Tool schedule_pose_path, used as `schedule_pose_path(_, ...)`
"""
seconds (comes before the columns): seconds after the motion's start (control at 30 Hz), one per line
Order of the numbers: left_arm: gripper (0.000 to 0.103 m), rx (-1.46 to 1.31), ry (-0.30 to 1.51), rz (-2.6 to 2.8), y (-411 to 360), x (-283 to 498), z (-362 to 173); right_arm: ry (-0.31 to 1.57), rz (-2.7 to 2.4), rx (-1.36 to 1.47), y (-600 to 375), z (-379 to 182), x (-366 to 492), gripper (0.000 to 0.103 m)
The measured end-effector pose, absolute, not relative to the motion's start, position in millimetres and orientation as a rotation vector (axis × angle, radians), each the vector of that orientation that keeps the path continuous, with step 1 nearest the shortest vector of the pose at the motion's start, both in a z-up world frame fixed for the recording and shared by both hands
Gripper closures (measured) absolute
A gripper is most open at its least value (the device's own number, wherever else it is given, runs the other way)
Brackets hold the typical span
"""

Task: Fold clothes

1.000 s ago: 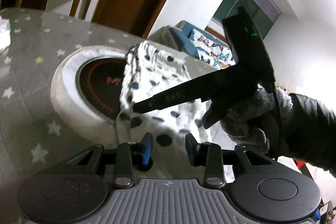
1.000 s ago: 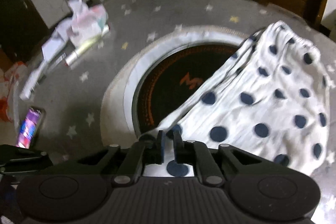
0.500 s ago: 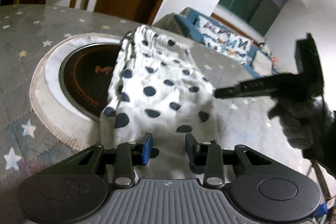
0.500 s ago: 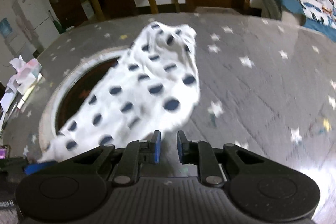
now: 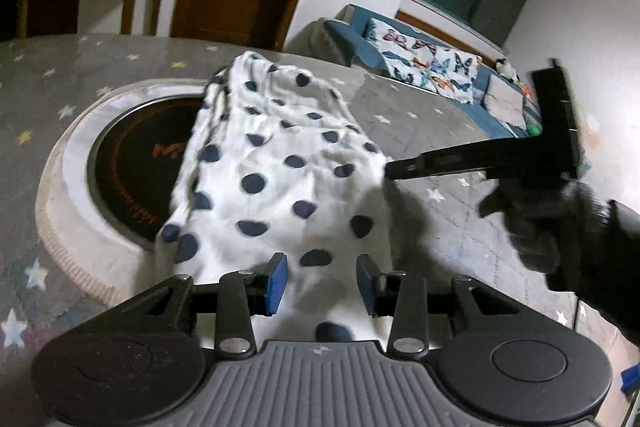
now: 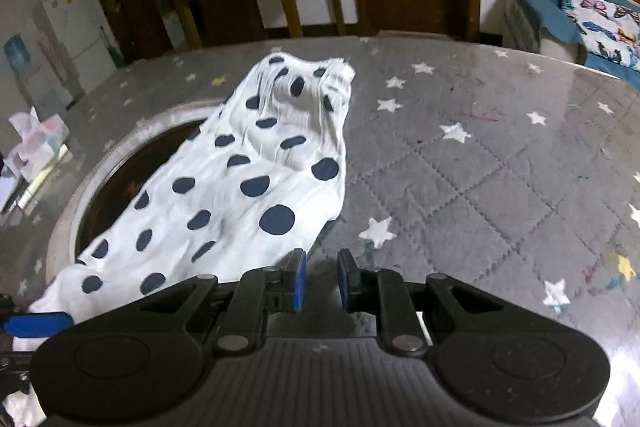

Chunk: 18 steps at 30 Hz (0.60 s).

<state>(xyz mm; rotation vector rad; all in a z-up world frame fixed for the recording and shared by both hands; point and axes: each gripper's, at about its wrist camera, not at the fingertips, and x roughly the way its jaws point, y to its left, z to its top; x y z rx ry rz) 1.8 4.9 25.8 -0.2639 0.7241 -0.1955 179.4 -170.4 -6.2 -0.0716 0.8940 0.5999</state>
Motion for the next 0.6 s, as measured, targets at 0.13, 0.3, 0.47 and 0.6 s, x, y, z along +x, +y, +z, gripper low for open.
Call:
schedule_pose_path(0.13,0.061,-0.217,0.710,-0.242,-13,17,33,0.868,0.669,-0.050,-159,2,184,0.087)
schedule_pose_path(0.3,0.061,-0.211,0.726,-0.265,-26,47,27,0.864,0.746,-0.038,-137,10,194,0.086)
schedule_pose_path(0.47,0.063,-0.293,0.795,-0.237,-13,69,6,0.862,0.798,0.017,-125,13,199,0.086)
schedule_pose_path(0.6,0.064,-0.375,0.804,-0.235,2,75,-1,0.855,0.810,0.087,-135,16,203,0.086)
